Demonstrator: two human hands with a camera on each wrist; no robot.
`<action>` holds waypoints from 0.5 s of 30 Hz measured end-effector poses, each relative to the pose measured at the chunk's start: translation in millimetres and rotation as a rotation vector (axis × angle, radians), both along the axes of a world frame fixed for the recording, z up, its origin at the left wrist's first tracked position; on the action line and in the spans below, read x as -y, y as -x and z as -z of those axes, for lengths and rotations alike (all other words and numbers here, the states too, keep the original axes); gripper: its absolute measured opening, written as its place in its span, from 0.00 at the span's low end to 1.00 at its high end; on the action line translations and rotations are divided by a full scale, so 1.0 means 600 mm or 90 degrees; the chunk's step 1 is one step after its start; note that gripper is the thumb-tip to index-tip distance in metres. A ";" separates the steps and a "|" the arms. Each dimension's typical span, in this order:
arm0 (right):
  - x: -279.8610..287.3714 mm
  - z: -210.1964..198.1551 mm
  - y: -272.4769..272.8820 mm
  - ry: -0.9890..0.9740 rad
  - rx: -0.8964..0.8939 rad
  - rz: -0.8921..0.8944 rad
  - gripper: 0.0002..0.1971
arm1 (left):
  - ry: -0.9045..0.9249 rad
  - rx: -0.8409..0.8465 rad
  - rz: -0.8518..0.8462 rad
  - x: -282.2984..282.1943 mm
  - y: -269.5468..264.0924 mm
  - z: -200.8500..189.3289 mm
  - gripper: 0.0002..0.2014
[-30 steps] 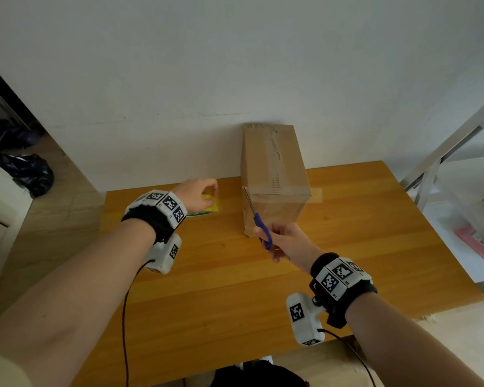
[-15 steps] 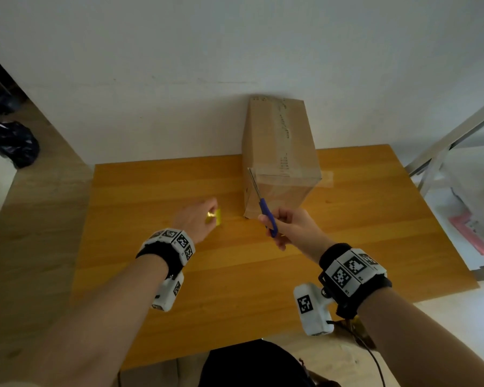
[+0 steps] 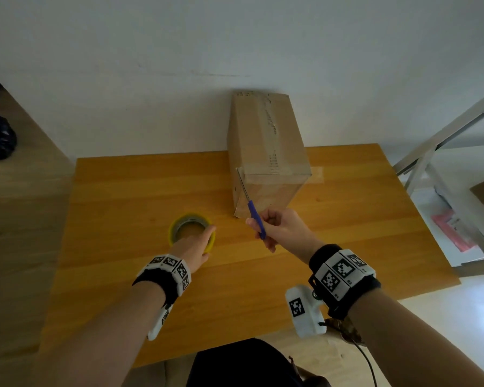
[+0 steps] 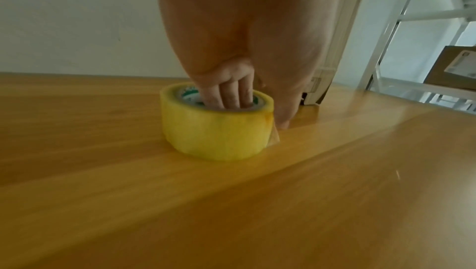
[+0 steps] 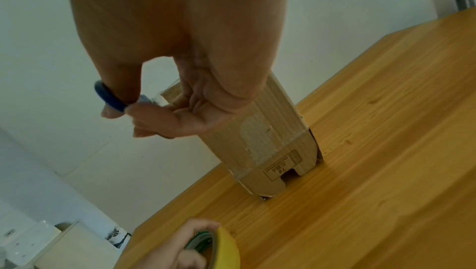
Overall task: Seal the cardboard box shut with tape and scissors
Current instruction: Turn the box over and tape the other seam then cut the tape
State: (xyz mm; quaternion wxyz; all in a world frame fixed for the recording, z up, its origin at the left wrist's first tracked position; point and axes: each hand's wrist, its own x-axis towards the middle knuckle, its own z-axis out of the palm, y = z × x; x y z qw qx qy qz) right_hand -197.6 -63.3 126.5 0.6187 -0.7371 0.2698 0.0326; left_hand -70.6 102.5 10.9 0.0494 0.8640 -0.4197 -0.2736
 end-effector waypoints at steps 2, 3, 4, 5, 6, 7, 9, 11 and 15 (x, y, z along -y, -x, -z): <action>0.000 -0.001 -0.001 0.005 -0.002 -0.008 0.14 | 0.007 -0.015 -0.020 0.005 -0.011 -0.010 0.33; 0.000 -0.002 -0.001 0.003 -0.004 -0.012 0.14 | 0.026 -0.018 -0.038 0.010 -0.019 -0.019 0.32; 0.000 -0.002 -0.001 -0.002 -0.006 -0.014 0.14 | 0.065 -0.016 -0.067 0.016 -0.030 -0.030 0.30; 0.002 -0.002 -0.002 -0.007 -0.009 -0.016 0.14 | 0.123 -0.016 -0.102 0.024 -0.040 -0.047 0.26; 0.003 -0.002 -0.003 -0.010 -0.012 -0.019 0.14 | 0.189 -0.013 -0.132 0.033 -0.051 -0.067 0.23; 0.005 -0.003 -0.003 -0.009 -0.015 -0.024 0.14 | 0.260 -0.006 -0.147 0.042 -0.062 -0.090 0.24; 0.010 -0.004 -0.004 -0.001 -0.020 -0.033 0.14 | 0.368 0.021 -0.125 0.062 -0.081 -0.142 0.32; 0.015 -0.005 -0.006 0.013 -0.030 -0.047 0.13 | 0.371 0.083 -0.046 0.081 -0.096 -0.184 0.39; 0.026 -0.008 -0.012 0.034 -0.052 -0.081 0.14 | 0.244 0.142 0.130 0.108 -0.115 -0.224 0.45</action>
